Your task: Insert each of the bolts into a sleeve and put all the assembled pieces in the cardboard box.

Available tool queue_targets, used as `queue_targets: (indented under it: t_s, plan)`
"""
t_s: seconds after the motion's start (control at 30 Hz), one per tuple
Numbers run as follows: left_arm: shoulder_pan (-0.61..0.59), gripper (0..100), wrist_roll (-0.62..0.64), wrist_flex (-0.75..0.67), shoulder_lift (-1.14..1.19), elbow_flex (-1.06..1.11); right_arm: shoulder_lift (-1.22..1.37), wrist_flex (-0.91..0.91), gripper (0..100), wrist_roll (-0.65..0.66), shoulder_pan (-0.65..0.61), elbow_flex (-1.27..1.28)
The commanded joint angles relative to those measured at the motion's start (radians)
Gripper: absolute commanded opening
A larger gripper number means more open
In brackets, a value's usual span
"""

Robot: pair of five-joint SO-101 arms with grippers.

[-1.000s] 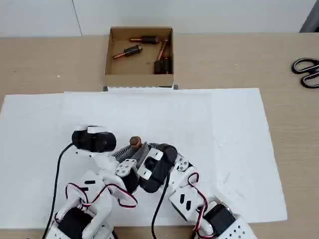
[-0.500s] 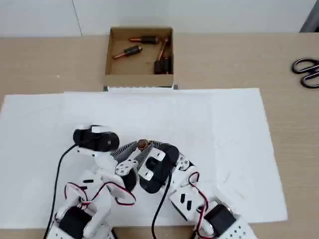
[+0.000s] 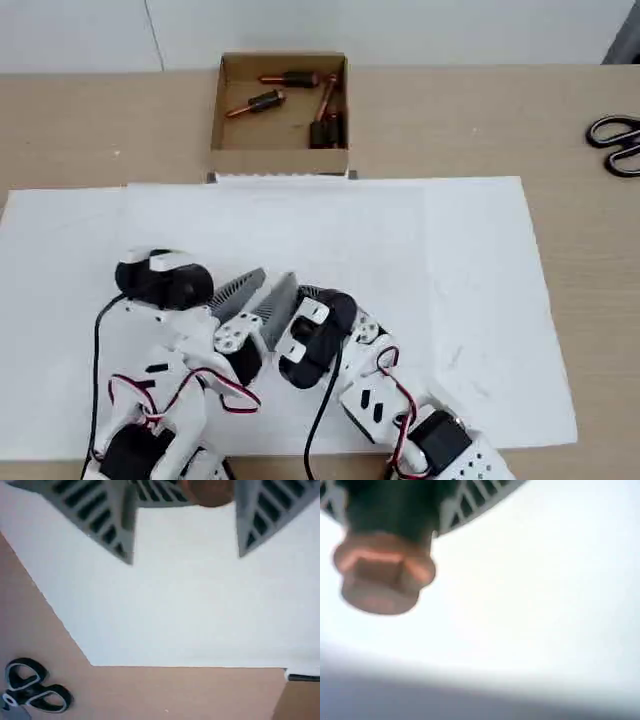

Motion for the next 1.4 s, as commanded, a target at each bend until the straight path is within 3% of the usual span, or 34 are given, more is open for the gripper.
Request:
queue_targets:
  t_s: [0.0, 0.27, 0.53, 0.7, 0.8, 1.07, 1.37]
  plan:
    - [-0.083, 2, -0.051, 0.006, -0.003, -0.019, -0.008, -0.033, 0.4, 0.008, -0.001, -0.012]
    - [-0.288, 1, -0.261, 0.006, -0.008, 0.188, -0.008, -0.033, 0.4, 0.003, 0.134, -0.014]
    - [-0.292, 1, -0.367, 0.006, -0.008, 0.295, 0.002, -0.041, 0.4, 0.003, 0.213, -0.052]
    - [-0.292, 1, -0.368, 0.006, -0.008, 0.292, 0.090, -0.041, 0.4, 0.011, 0.223, -0.157]
    - [-0.292, 1, -0.368, 0.006, -0.008, 0.292, 0.223, -0.061, 0.4, 0.011, 0.262, -0.245]
    - [-0.296, 1, -0.365, 0.006, -0.008, 0.292, 0.811, -0.318, 0.4, 0.101, 0.410, -0.588]
    - [-0.298, 1, -0.362, 0.006, -0.008, 0.294, 1.508, -0.510, 0.4, 0.103, 0.453, -1.103]
